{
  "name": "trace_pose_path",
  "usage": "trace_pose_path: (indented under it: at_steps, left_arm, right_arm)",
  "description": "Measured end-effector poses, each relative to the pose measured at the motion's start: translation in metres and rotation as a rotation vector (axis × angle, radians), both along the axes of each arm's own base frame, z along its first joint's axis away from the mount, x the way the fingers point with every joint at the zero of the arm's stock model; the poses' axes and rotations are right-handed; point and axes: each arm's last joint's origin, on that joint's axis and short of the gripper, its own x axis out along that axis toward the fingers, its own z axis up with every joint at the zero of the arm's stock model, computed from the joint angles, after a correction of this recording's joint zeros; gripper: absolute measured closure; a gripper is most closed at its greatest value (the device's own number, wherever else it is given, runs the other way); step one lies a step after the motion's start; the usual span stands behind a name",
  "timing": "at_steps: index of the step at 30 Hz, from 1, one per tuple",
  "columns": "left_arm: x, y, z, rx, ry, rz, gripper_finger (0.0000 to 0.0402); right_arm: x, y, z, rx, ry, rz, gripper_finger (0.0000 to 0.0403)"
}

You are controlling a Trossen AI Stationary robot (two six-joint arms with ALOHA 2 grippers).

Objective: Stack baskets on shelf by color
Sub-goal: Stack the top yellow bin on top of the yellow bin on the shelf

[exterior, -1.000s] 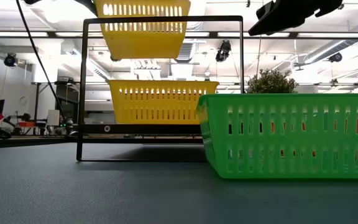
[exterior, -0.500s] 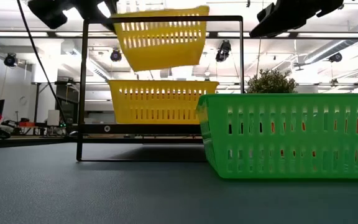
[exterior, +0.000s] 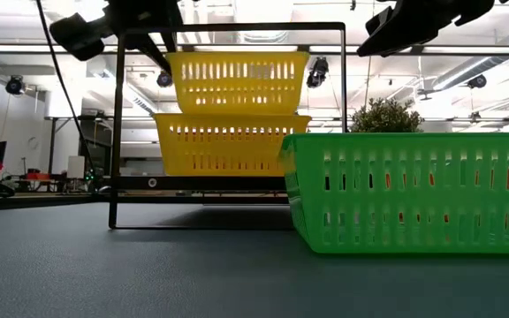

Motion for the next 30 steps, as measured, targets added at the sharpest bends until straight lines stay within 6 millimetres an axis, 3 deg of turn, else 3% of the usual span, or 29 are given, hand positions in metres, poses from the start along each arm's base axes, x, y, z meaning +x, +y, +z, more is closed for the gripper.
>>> trace_pose_path:
  at_steps: [18,30]
  left_arm:
    - [-0.001,-0.003,-0.003,-0.124,0.035,0.009,0.0402]
    - [0.001,-0.003,-0.027,-0.097,0.078,0.022,0.0377]
  right_arm:
    - [0.0,0.0,0.0,-0.001,0.003,0.0,0.0394]
    - [0.0,0.0,0.0,0.014,0.003,-0.009,0.0394]
